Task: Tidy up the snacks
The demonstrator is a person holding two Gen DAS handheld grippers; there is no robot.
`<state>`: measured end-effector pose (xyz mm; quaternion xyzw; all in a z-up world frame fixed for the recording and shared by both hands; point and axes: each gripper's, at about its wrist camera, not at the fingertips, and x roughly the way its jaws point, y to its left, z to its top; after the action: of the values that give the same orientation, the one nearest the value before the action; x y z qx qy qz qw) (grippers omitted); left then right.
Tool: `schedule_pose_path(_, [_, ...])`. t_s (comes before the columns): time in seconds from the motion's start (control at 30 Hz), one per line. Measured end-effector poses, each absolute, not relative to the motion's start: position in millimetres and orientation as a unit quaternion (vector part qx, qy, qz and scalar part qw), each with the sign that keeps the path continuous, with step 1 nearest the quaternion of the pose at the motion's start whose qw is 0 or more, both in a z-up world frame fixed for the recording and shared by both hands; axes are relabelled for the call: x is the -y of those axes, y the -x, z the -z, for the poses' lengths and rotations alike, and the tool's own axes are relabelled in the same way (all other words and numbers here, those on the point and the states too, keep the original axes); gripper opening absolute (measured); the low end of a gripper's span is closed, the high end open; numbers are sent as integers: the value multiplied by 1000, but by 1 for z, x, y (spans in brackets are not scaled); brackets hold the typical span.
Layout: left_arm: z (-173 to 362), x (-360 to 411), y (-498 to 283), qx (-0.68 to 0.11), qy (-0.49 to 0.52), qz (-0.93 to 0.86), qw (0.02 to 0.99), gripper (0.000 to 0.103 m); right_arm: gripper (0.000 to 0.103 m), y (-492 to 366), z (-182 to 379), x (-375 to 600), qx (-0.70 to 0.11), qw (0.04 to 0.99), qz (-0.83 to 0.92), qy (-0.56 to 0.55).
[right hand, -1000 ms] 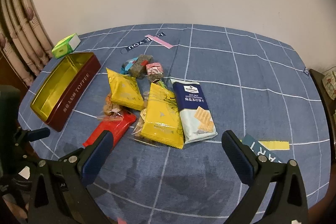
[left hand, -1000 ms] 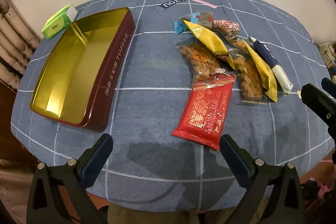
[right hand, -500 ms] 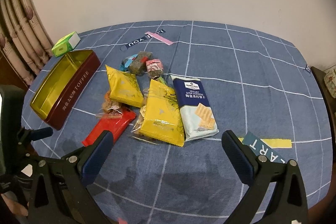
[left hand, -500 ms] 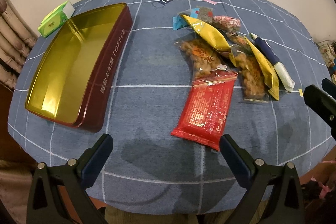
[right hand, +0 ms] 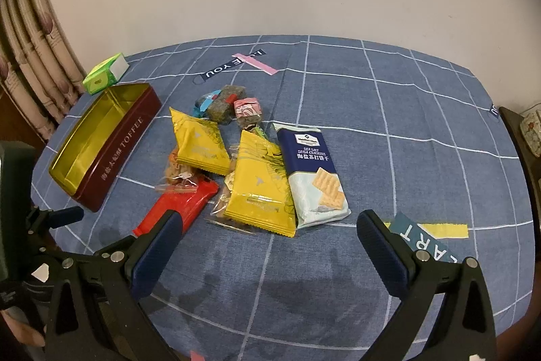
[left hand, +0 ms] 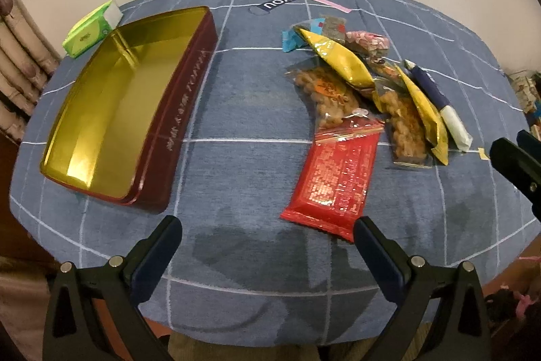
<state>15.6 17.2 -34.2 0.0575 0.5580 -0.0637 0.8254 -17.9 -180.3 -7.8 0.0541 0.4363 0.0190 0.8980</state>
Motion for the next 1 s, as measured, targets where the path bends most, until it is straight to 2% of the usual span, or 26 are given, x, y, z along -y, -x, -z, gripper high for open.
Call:
schedule_pose_path(0.53, [54,18,-51,-566,-63,163,806,103,102,13,15,201,-443,893,-3,-81])
schedule_pose_path(1.0, [78,30,-74,-584,-82,157,792,102,102,8,28,216,-456,884,7,-102])
